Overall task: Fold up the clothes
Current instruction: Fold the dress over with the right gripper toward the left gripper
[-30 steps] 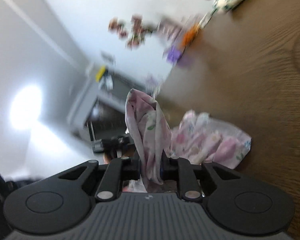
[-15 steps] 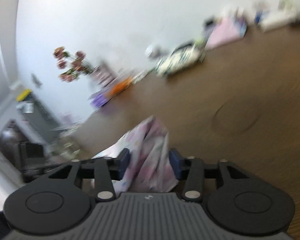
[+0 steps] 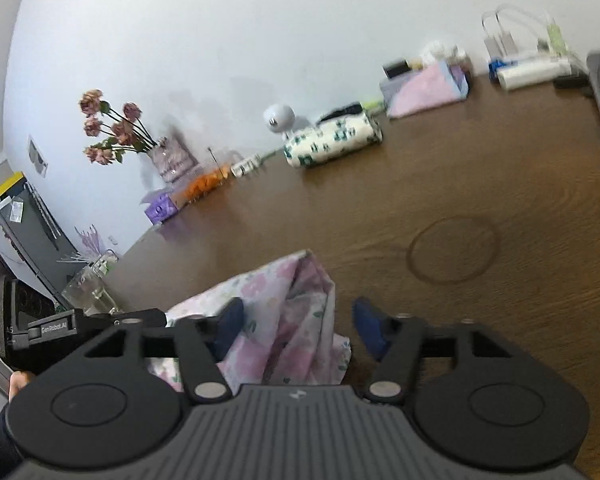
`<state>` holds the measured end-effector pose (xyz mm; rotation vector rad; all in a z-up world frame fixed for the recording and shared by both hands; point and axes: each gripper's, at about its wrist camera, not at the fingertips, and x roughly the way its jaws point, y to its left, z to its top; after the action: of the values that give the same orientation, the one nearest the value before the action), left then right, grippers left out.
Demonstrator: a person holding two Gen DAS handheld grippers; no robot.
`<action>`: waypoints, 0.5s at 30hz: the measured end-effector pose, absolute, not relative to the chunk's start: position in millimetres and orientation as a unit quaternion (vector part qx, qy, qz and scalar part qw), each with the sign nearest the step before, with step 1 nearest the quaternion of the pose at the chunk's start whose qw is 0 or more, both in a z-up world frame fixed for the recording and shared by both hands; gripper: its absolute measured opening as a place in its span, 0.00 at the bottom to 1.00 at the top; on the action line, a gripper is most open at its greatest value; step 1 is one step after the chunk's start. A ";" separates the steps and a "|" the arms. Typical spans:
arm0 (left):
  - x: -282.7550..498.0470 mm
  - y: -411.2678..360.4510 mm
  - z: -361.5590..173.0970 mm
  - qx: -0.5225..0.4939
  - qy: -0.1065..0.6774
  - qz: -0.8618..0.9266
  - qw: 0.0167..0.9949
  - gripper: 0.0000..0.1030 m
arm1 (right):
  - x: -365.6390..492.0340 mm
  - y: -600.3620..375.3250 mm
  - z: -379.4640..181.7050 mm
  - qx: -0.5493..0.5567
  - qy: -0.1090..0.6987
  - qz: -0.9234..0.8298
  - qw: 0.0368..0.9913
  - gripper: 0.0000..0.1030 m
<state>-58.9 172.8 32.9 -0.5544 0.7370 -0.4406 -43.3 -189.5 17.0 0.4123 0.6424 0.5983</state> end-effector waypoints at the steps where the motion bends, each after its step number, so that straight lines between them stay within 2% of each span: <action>1: -57.2 174.3 30.0 -0.278 0.350 -0.220 0.867 0.85 | -38.6 -189.1 12.3 0.208 0.318 0.292 0.878 0.32; 4: -49.8 177.2 23.0 -0.313 0.346 -0.247 0.849 0.84 | -25.2 -187.5 -3.5 0.244 0.342 0.301 0.856 0.21; 9: -35.2 173.7 14.2 -0.385 0.343 -0.307 0.800 0.80 | -12.9 -180.0 -15.8 0.277 0.346 0.340 0.829 0.20; 11: -34.0 169.5 13.0 -0.393 0.332 -0.332 0.790 0.68 | -12.0 -176.3 -12.0 0.271 0.336 0.361 0.826 0.20; 13: -36.2 163.7 13.0 -0.376 0.322 -0.338 0.800 0.29 | -10.7 -173.9 -8.4 0.256 0.335 0.361 0.832 0.20; 15: -36.4 157.9 10.0 -0.346 0.338 -0.318 0.815 0.27 | -8.8 -174.2 -7.0 0.237 0.341 0.342 0.843 0.21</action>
<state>-36.4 157.9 10.0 -0.7379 0.7207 -0.6791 -8.8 -174.2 -7.0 0.4995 0.7203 0.7232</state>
